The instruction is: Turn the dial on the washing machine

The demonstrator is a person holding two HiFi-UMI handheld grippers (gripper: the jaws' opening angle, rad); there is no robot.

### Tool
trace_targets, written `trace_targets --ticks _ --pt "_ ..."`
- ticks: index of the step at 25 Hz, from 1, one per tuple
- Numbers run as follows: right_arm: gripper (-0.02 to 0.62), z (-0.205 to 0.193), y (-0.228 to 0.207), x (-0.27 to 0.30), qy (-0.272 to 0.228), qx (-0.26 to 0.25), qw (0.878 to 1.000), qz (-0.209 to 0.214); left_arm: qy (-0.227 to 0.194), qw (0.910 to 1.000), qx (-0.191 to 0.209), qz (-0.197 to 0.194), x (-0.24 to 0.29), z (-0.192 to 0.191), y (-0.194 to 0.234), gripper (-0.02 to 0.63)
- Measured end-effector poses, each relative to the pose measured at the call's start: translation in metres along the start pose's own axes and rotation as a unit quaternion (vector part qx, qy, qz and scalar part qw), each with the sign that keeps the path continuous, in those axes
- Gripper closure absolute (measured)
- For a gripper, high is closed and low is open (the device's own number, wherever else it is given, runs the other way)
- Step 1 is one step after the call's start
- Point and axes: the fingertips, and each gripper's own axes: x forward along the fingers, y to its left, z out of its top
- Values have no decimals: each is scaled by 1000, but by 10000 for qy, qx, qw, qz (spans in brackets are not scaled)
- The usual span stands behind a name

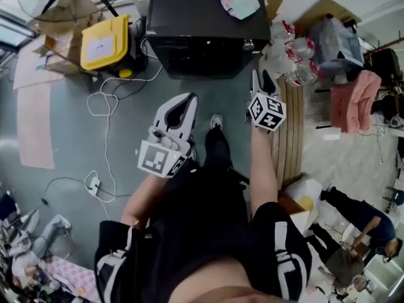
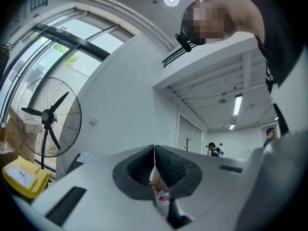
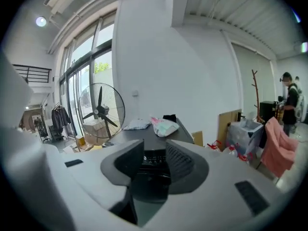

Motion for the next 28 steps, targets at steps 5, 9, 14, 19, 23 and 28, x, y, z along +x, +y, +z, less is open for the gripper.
trace_targets --ticks 5,9,14,19,23,28 --pt "501 38 58 -113 -430 -89 9989 150 74 9999 108 -18 -55 37 -16 584" --pt "526 62 101 -191 -745 -79 9962 436 -100 9999 41 55 -87 66 -36 584" --pt "541 73 136 -252 -941 -377 9919 767 -77 9999 45 72 -102 77 -60 584" --pt "568 64 126 -266 -852 -243 9930 783 13 9999 -46 133 -100 63 -72 583" --pt "571 55 114 -262 -775 -256 9936 779 68 9998 -24 206 -95 51 -76 584" --pt "571 54 104 -263 -797 -208 9936 775 132 9997 -17 182 -91 42 -85 584"
